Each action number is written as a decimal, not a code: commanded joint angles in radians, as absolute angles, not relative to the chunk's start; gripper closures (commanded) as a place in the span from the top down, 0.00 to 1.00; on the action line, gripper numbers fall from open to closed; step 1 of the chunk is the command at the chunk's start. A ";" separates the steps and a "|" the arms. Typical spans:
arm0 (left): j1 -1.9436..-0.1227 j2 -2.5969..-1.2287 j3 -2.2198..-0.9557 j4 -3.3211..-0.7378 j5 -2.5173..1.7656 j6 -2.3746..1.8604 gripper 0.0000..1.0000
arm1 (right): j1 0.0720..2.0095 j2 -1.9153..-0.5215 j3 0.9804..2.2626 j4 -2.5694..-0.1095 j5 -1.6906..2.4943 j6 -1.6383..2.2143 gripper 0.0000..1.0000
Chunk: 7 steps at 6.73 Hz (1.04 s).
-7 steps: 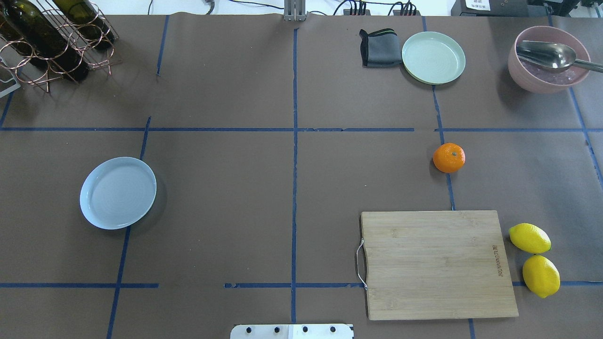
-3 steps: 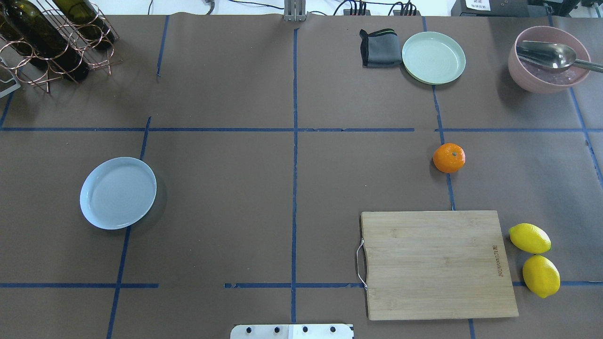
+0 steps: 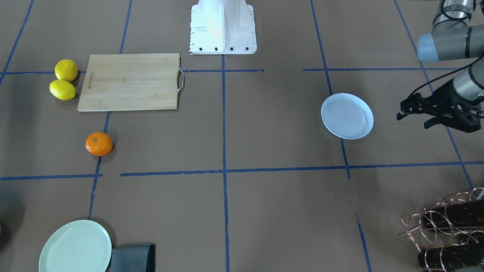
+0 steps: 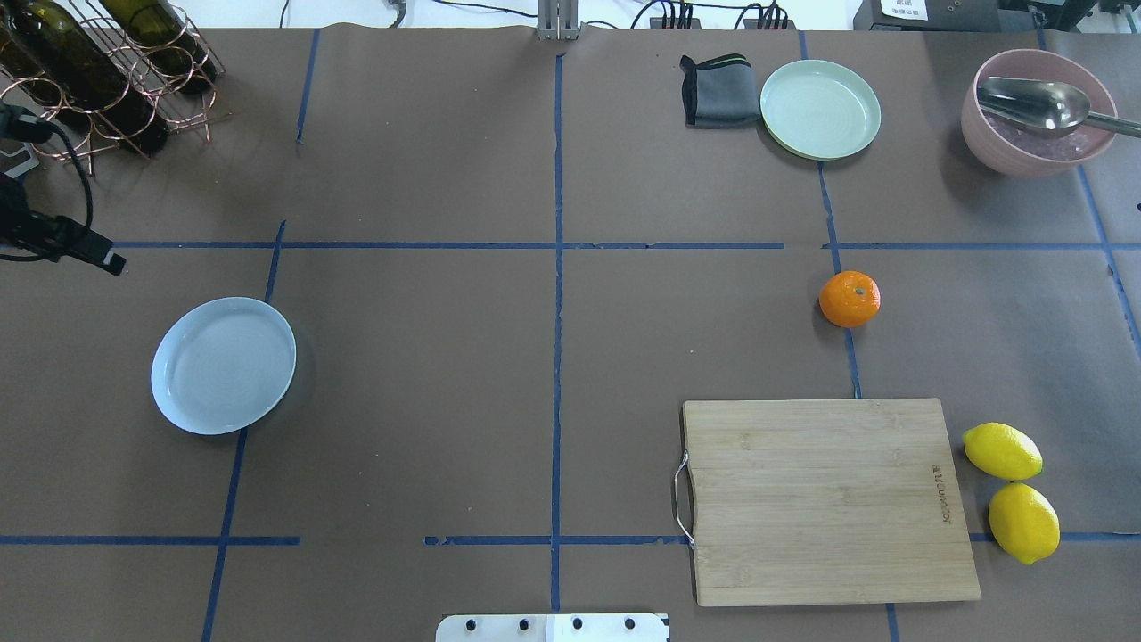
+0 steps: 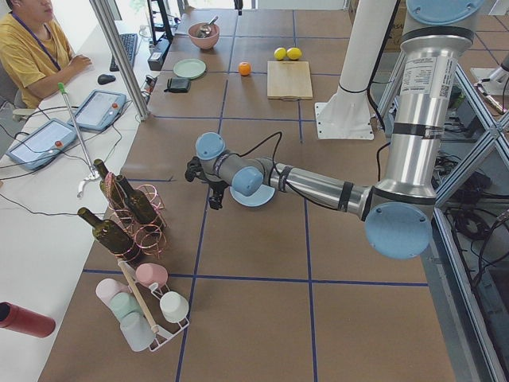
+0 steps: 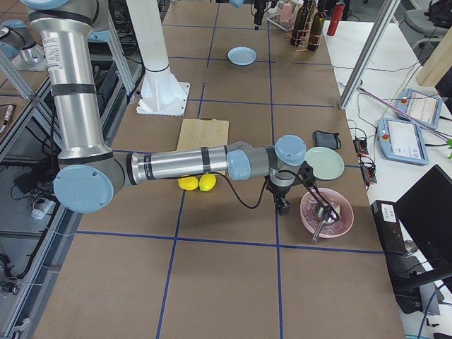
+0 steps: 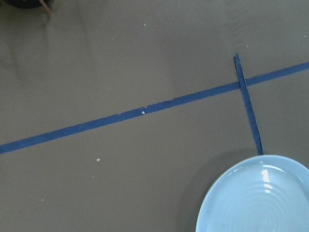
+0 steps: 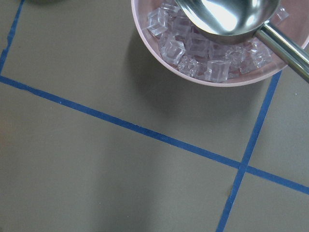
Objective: Pick orange to plate
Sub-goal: 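Reach the left gripper to the rim of the white plate and grasp it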
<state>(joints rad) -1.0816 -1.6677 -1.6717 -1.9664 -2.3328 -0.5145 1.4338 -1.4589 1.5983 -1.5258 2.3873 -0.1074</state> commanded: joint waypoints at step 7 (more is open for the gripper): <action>-0.854 -1.635 -1.554 -2.263 -2.171 -0.715 0.52 | 1.428 -1.456 1.595 -1.506 2.387 -0.084 1.00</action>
